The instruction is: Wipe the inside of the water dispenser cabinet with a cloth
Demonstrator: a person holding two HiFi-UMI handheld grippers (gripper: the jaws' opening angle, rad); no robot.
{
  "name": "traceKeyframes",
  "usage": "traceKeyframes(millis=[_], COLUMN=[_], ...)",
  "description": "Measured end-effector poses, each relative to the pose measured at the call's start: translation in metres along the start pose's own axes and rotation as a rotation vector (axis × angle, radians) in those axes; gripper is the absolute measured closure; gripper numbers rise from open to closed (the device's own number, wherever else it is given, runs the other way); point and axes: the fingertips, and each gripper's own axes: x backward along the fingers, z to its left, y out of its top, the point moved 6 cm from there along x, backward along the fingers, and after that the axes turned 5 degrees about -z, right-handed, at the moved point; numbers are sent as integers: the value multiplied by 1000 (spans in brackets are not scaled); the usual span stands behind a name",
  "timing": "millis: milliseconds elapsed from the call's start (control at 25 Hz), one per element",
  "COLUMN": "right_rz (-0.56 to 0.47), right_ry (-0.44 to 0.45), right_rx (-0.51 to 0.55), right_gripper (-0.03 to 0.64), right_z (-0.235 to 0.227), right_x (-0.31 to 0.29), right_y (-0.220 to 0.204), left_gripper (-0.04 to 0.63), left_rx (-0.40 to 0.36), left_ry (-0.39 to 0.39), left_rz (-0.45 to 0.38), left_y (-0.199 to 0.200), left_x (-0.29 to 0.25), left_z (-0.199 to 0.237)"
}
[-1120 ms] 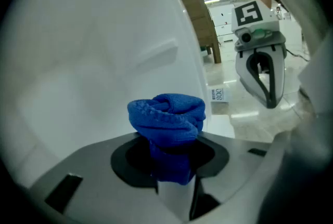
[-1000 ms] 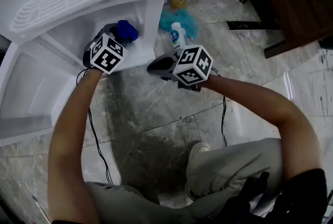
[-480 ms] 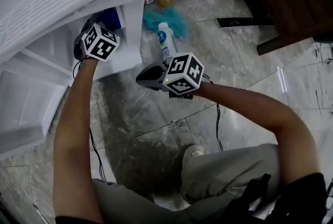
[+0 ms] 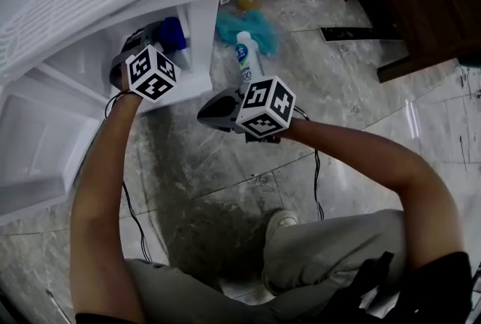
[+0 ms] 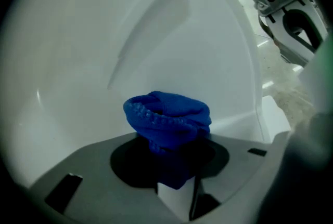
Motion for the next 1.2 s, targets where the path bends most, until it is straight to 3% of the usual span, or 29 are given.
traceKeyframes(millis=[120, 320, 480, 800, 1040, 1200], right_rz=[6, 25, 31, 64, 121, 158], right_ry=[2, 7, 17, 66, 110, 139], right_rx=[-12, -12, 4, 28, 83, 101], right_gripper=[618, 618, 618, 618, 618, 618], right_z=[1, 3, 5, 16, 34, 44], right_x=[2, 6, 2, -6, -7, -9], right_y=[-6, -12, -7, -10, -21, -28], left_gripper=[449, 449, 449, 449, 449, 449], left_rx=[32, 175, 207, 129, 297, 553], left_ry=[8, 80, 94, 32, 53, -8], left_rz=[28, 89, 93, 53, 88, 9], left_y=[-4, -5, -2, -2, -7, -7], left_x=[-9, -17, -10, -9, -22, 0], left_z=[9, 20, 11, 6, 25, 24])
